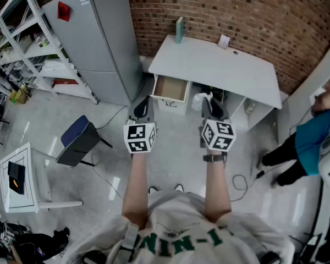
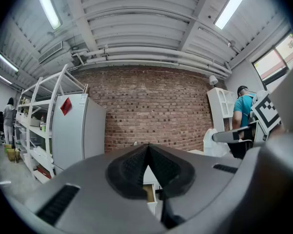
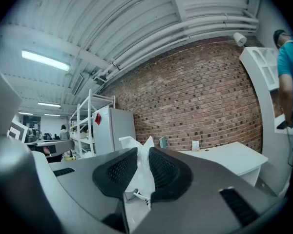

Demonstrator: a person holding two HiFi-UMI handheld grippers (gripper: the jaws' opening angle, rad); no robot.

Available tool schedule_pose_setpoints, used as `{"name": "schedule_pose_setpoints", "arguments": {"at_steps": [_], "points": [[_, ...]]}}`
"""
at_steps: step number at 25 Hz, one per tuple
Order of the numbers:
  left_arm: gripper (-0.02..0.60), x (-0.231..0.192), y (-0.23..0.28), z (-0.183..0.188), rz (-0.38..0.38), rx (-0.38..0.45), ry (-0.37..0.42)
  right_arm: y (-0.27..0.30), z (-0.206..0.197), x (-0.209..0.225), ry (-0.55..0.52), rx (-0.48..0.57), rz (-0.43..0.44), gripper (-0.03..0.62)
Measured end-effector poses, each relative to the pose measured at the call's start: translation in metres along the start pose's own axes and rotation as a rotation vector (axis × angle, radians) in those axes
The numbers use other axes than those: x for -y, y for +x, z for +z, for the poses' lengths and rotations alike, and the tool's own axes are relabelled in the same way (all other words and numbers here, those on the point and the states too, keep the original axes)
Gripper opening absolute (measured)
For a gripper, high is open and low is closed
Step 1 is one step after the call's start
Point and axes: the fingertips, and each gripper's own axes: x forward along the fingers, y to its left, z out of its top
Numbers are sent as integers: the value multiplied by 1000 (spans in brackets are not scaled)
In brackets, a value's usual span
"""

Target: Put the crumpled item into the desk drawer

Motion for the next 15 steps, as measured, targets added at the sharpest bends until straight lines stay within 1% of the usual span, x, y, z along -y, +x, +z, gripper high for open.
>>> {"name": "schedule_pose_setpoints", "arguments": {"at_steps": [3, 5, 10, 13, 15], "points": [[0, 16, -1, 0, -7, 2, -15, -9, -5, 12, 24, -5, 4, 74], [0, 26, -3, 0, -5, 7, -17, -13, -10, 12, 46, -7, 19, 74], [0, 41, -4, -7, -1, -11, 10, -19, -21, 9, 63, -8, 46, 74], [0, 41, -3, -8, -2, -10, 7, -22, -21, 16, 50, 0, 27, 74], [0, 42, 2, -9, -6, -5, 6, -20, -22, 25, -2, -8, -9, 74]]}}
